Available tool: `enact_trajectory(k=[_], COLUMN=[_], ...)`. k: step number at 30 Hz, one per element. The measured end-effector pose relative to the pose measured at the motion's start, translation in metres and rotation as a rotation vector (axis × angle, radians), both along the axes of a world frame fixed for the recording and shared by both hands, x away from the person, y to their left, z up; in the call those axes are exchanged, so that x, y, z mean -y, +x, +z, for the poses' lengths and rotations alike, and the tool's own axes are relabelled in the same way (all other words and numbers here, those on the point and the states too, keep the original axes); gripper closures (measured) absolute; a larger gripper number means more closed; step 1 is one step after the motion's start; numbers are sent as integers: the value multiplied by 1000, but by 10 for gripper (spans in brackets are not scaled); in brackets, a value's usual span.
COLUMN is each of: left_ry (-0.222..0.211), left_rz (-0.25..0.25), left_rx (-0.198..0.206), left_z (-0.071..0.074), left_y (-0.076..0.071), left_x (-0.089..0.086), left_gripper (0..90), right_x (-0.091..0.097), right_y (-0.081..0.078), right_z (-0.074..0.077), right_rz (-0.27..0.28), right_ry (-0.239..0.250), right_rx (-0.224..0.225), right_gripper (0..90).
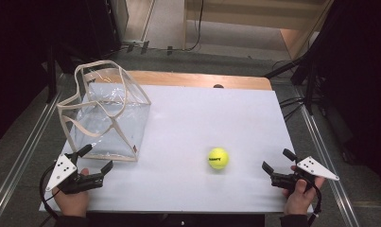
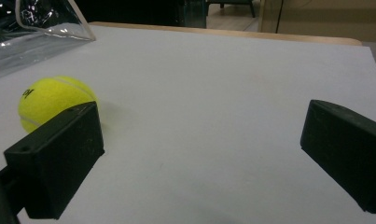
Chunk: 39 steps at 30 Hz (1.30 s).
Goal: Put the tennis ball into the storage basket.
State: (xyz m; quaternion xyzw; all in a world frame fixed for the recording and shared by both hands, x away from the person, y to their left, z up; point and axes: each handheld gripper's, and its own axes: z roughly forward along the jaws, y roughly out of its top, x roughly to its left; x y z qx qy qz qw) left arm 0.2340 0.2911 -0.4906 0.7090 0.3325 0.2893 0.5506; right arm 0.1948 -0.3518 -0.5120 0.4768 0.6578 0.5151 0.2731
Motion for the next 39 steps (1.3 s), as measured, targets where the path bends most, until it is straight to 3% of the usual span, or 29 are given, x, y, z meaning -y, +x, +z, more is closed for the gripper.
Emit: enact_trajectory(k=[6,12,21,24,28,31,39], left_ry=[5,4,15,16,21,22,28], left_rz=[-6,-17,-17,-19,-15,-15,-13], left_rx=[-2,1,1,1,-1,-1,-4], left_z=[0,0,0,-1,-1,-1,-1], left_y=[0,-1,-1,-1,-1,-1,-1], left_x=[0,1,2,2,3,3,4], left_gripper=[83,84,83,83,83,83,83], right_x=[-3,-4,-15,-19,-25,-29,-45], right_y=[2,2,6,8,9,11,17], right_z=[1,6,18,23,31,36,44], right_rz=[31,77,126,180,189,232,279], right_ry=[-15,12,-41,-4,-22,-14,-92], right_rx=[-1,7,-4,0,-13,-25,-75], right_gripper=[0,0,0,0,0,0,0])
